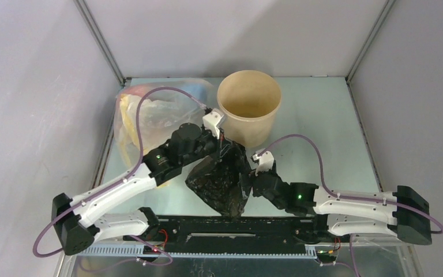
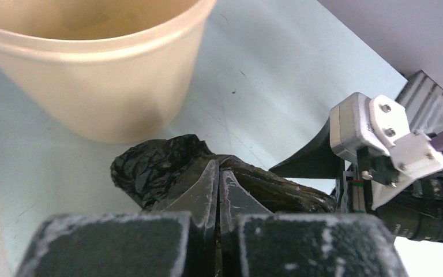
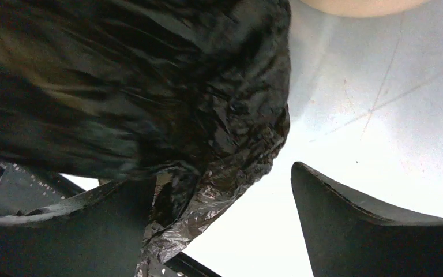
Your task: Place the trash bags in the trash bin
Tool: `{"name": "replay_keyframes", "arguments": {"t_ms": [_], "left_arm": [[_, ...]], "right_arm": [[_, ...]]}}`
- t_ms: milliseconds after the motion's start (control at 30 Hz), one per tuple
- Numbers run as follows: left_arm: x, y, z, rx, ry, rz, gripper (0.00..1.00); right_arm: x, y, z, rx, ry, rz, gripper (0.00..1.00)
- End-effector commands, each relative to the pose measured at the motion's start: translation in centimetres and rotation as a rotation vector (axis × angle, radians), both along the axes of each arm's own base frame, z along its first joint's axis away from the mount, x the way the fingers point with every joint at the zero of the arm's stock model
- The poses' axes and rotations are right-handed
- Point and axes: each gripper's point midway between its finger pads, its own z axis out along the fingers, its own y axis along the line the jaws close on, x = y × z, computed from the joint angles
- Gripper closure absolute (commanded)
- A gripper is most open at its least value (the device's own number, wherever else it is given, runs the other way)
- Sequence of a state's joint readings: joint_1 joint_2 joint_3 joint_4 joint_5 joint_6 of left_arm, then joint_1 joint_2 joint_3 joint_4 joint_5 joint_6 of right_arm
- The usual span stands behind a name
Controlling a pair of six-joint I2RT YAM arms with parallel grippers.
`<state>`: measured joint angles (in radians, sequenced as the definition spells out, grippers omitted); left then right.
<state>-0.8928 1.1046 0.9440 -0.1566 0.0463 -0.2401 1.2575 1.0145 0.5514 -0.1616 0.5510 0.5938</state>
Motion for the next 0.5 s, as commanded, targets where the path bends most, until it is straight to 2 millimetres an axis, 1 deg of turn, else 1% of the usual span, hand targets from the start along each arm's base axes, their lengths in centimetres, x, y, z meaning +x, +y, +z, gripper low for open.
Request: {"name": "replay_keyframes", "arguments": {"t_ms": [0,67,133,300,400,467], "left_arm": [[1.1,3.2,4.5,-0.052,-0.066,0.169,1.0],[1.4,4.6,5.1,-0.041,-0.082,0.213,1.0],[1.6,5.9,5.7,-0.033,-0.094,0.25,1.0],[2.6,9.1,6.3,-0.008,-0.095,0.343,1.0],[2.8,10.2,6.4,0.003,-0.096,0.37,1.0],[2.8,10.6,6.5,0.004,-0.098,0.376,1.0]], "right_arm": [[1.0,-1.9,-0.9,-0.02,-0.001,-0.148,0.17],[0.9,-3.0,-1.5,-0.053,0.005,-0.172,0.25],[0.7,-4.1,-1.9,-0.06,0.01,-0.188,0.32],[0.2,-6.6,-2.1,-0.018,0.009,-0.218,0.41],[0.2,-8.2,-2.0,0.013,0.007,-0.244,0.49],[0.2,-9.0,-2.0,0.023,0.005,-0.254,0.57]]}}
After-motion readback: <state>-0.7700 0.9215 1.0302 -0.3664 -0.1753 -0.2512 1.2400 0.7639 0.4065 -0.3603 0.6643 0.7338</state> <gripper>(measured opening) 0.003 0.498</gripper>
